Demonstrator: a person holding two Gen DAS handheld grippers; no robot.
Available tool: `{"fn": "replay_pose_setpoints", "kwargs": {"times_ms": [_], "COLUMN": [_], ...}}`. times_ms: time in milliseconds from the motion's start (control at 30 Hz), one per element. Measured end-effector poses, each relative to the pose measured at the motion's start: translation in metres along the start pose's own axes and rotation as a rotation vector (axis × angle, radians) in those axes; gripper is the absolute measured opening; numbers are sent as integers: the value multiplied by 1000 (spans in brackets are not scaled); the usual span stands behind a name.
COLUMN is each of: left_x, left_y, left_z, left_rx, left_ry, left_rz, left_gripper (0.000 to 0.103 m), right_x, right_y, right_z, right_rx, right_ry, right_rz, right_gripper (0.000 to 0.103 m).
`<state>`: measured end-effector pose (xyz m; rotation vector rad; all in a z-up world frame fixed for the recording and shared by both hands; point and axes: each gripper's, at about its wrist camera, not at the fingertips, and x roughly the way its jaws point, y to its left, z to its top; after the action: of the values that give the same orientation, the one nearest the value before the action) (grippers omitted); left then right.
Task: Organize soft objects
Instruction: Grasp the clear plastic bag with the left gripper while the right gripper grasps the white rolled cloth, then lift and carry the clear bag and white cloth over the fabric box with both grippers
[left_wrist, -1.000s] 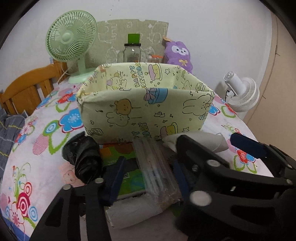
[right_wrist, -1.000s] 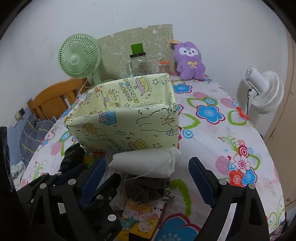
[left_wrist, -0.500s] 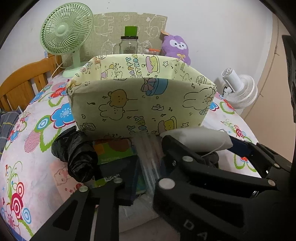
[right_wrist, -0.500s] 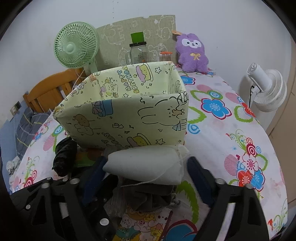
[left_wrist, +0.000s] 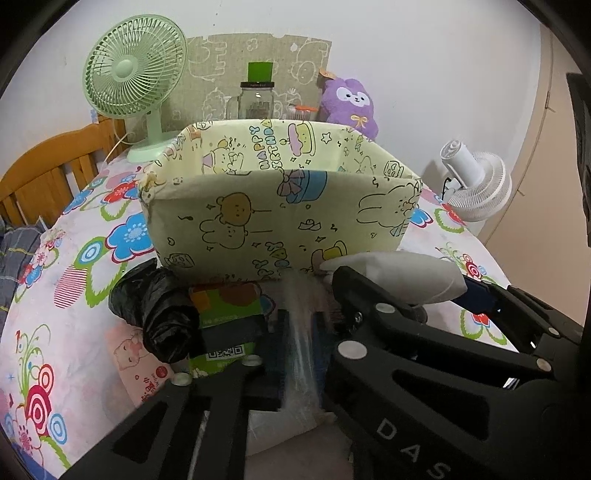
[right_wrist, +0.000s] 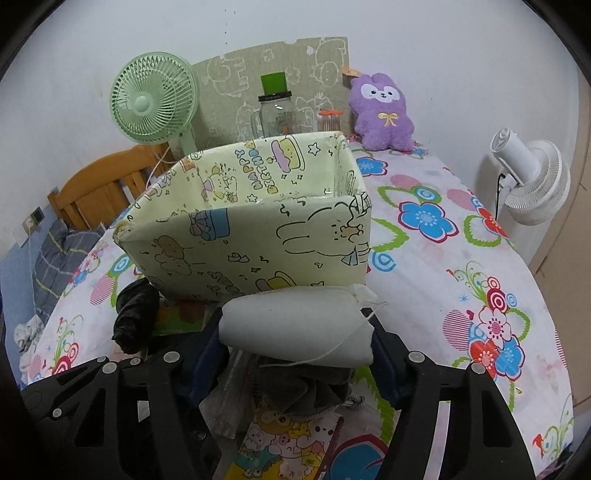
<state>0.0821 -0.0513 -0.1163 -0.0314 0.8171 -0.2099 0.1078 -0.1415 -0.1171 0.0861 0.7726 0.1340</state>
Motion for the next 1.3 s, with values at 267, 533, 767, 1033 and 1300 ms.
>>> {"fn": "replay_pose_setpoints", "kwargs": {"times_ms": [267, 533, 767, 1033, 1300], "left_x": [-11, -25, -46, -72, -94], "left_y": [-3, -4, -8, -11, -16], "left_z": [0, 3, 9, 13, 19], "left_rx": [2, -5, 5, 4, 22], "left_ry": [-24, -54, -92, -132, -174], "left_rz": [5, 28, 39, 49, 58], "left_gripper": [4, 4, 4, 4, 4], "right_x": [-12, -28, -50, -76, -100], "right_y": [-1, 1, 5, 10, 14], "right_z": [0, 1, 8, 13, 18], "right_rx": [3, 2, -3, -15, -16], "right_ry": [-25, -51, -92, -137, -179], "right_rz": [4, 11, 11, 16, 12], "right_gripper": [72, 72, 72, 72, 72]}}
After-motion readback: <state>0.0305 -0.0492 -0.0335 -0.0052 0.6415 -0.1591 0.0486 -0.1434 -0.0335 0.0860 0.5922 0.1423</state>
